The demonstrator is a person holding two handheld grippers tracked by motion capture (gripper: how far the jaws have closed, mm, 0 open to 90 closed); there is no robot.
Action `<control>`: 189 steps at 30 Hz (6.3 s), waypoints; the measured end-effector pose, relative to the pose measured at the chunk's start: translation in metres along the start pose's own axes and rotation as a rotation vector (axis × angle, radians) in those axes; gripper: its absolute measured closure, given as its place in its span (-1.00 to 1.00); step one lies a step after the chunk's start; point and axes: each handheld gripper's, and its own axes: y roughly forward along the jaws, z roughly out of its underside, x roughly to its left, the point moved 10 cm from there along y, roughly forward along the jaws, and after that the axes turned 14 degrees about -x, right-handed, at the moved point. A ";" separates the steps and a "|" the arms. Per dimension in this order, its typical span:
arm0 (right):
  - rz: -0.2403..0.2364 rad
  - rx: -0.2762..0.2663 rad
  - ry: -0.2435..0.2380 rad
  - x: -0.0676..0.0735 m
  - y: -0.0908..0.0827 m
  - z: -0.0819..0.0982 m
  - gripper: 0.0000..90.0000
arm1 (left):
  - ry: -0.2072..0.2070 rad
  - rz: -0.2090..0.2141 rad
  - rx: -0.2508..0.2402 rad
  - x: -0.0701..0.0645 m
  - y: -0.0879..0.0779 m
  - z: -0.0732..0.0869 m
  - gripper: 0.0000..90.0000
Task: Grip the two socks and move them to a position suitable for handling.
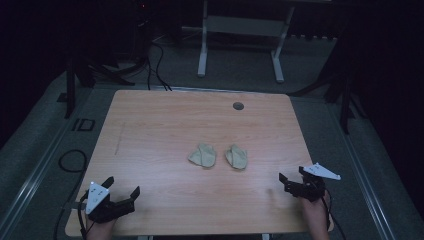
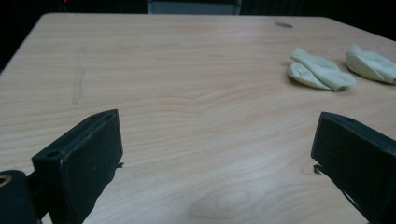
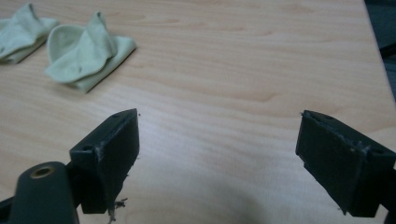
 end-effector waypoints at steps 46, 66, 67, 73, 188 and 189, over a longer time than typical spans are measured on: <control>-0.156 0.202 -0.072 0.117 0.134 -0.024 -0.38 | 0.013 0.088 0.017 -0.024 0.010 0.002 -0.95; -0.144 0.240 -0.176 0.134 0.139 -0.011 0.65 | 0.012 0.089 0.025 -0.024 0.010 0.003 -0.95; -0.147 0.246 -0.167 0.134 0.138 -0.011 0.67 | 0.010 0.088 0.024 -0.024 0.011 0.003 -0.95; -0.173 0.227 -0.142 0.136 0.127 -0.028 0.70 | 0.003 0.085 0.020 -0.023 0.011 0.003 -0.95; -0.564 0.148 -0.303 0.223 -0.014 -0.007 0.86 | 0.106 0.552 0.393 -0.216 0.055 0.037 0.98; -0.559 0.133 -0.294 0.220 -0.017 -0.012 0.86 | 0.108 0.546 0.387 -0.215 0.055 0.034 0.98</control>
